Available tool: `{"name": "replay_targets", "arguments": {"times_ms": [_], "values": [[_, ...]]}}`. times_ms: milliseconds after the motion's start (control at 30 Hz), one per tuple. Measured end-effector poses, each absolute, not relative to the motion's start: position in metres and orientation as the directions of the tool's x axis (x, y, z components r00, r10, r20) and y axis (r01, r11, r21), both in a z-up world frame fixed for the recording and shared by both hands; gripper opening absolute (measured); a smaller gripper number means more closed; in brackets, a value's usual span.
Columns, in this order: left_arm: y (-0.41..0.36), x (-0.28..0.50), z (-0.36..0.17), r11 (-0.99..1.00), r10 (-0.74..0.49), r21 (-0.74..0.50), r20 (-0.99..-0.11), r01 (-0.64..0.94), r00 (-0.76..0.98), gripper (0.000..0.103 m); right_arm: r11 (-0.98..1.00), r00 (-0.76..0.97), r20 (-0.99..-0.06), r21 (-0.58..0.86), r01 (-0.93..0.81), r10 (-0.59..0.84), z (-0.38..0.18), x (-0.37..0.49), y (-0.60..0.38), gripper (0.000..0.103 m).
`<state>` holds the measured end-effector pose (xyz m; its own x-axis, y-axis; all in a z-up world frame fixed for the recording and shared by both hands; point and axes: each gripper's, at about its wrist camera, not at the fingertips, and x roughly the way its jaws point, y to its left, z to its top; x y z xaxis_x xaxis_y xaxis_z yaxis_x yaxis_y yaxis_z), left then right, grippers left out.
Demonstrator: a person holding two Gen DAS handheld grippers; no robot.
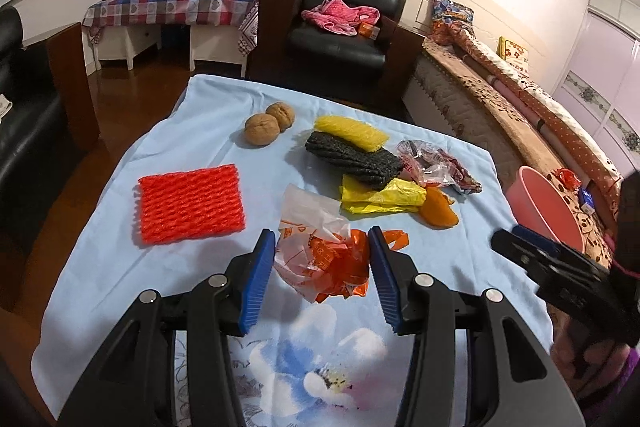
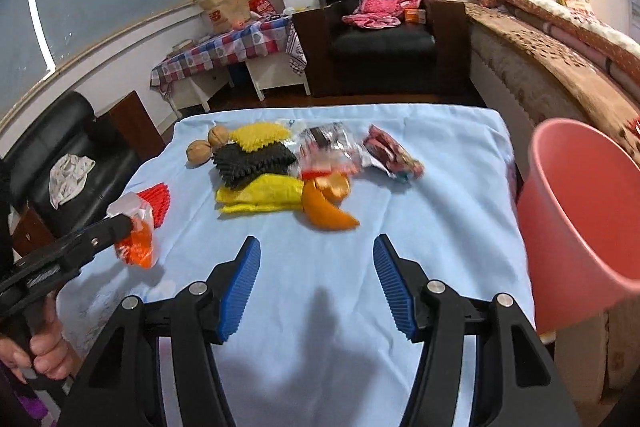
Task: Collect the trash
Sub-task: 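Grasp the orange peel with the right gripper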
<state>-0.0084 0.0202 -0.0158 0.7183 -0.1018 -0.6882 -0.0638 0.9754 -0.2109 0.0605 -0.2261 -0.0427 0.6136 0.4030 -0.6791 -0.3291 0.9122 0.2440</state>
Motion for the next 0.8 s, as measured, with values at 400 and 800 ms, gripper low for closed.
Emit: {"name": "replay_targets", "arguments": {"times_ms": [400, 800], "values": [[0.018, 0.007, -0.021, 0.974, -0.104, -0.216, -0.705, -0.072, 0.701, 0.048, 0.900, 0.525, -0.771, 0.138, -0.413, 0.360, -0.078, 0.126, -0.185, 0.050], [0.012, 0.012, -0.018, 0.976, -0.115, -0.213, -0.707, -0.055, 0.698, 0.048, 0.868, 0.459, -0.776, 0.220, -0.446, 0.433, -0.083, 0.114, -0.195, 0.014]]}}
